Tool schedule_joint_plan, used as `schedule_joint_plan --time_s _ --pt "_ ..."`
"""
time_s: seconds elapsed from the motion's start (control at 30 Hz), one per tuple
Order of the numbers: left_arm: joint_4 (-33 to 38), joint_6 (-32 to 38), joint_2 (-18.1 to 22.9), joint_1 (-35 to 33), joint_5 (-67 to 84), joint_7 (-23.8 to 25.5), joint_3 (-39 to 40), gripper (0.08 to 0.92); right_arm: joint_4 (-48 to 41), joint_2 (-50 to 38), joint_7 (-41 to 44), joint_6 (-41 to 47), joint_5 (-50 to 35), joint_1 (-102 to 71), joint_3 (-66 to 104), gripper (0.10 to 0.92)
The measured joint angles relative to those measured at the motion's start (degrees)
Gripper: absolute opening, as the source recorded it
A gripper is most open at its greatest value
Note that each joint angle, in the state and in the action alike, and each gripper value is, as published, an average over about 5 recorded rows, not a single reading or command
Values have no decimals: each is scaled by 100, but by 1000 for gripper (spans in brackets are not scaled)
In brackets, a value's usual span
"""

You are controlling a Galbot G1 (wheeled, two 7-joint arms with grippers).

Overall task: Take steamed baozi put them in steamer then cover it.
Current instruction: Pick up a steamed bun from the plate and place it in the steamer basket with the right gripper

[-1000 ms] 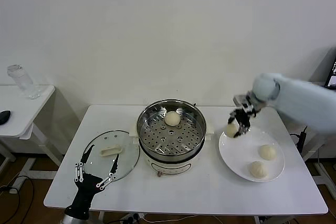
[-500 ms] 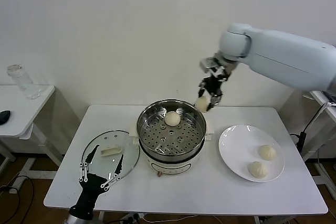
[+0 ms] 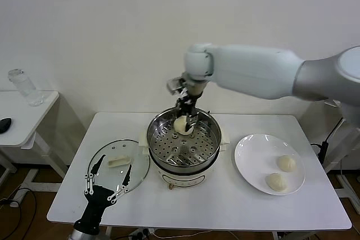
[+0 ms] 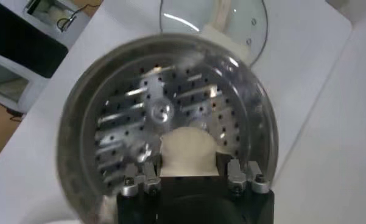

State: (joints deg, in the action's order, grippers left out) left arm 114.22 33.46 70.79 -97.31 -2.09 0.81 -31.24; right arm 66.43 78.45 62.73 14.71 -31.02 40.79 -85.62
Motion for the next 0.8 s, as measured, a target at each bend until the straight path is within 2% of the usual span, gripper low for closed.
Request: schedule_joint_plan --time_s 0.47,0.6,0.8 --pt "-10 52 1 -16 -3 -10 -57 823 -202 527 -442 181 -26 -447 -152 627" --pt "-10 64 8 -26 -3 -12 -66 823 -242 594 -525 210 -13 -535 -174 683" --pt "-2 87 -8 -55 4 -16 -127 823 -150 526 -571 205 51 -507 -115 810"
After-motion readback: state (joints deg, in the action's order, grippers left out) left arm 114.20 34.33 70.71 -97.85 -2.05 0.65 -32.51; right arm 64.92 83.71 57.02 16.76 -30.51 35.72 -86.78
